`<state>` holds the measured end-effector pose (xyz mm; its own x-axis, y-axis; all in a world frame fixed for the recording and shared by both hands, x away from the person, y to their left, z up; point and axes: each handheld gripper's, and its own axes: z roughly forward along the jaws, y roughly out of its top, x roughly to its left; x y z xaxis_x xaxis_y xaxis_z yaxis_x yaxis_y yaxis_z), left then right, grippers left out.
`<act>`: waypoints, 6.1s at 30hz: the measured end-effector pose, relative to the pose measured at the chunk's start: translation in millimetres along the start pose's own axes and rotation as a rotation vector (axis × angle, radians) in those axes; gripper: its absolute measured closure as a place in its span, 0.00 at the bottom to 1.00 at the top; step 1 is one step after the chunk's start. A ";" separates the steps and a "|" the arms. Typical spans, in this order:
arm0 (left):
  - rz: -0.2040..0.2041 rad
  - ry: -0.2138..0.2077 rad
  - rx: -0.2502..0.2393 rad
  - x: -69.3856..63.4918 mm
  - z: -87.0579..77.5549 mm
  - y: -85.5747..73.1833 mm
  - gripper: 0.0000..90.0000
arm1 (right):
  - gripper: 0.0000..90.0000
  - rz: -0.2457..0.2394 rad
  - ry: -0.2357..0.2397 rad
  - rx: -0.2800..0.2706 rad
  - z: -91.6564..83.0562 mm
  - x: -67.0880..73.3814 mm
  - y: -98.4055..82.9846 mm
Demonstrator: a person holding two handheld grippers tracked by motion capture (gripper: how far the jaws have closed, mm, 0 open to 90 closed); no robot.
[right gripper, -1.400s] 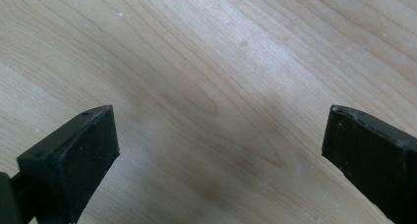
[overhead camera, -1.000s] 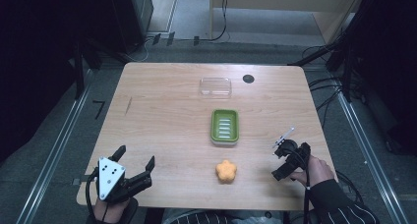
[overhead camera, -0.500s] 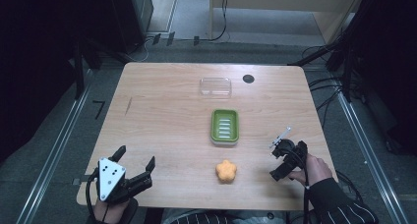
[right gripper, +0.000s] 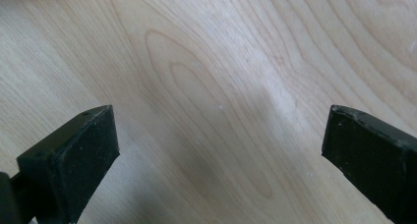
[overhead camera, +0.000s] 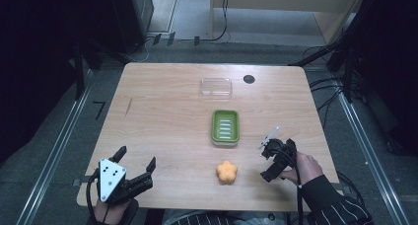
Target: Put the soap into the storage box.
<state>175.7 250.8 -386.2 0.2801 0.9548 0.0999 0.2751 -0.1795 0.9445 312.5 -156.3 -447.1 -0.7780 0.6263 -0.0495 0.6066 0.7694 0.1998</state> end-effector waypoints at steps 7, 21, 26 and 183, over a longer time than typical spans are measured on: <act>0.005 -0.007 0.003 -0.8 2.0 0.6 0.15 | 0.01 -0.010 -0.002 0.009 0.0 2.7 6.4; 0.019 -0.019 0.005 -3.3 6.1 2.0 0.15 | 0.01 -0.040 -0.002 0.008 1.6 5.9 13.0; 0.011 -0.019 0.003 -2.4 5.9 1.9 0.15 | 0.01 -0.059 0.013 0.001 0.0 8.0 16.2; -0.012 0.018 -0.003 4.0 -8.5 -2.8 0.15 | 0.45 -0.102 0.007 -0.018 0.3 15.7 45.2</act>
<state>168.3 257.2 -385.8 0.2606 0.9609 0.0940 0.2753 -0.1673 0.9467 327.8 -111.6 -439.2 -0.8370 0.5434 -0.0637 0.5208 0.8270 0.2117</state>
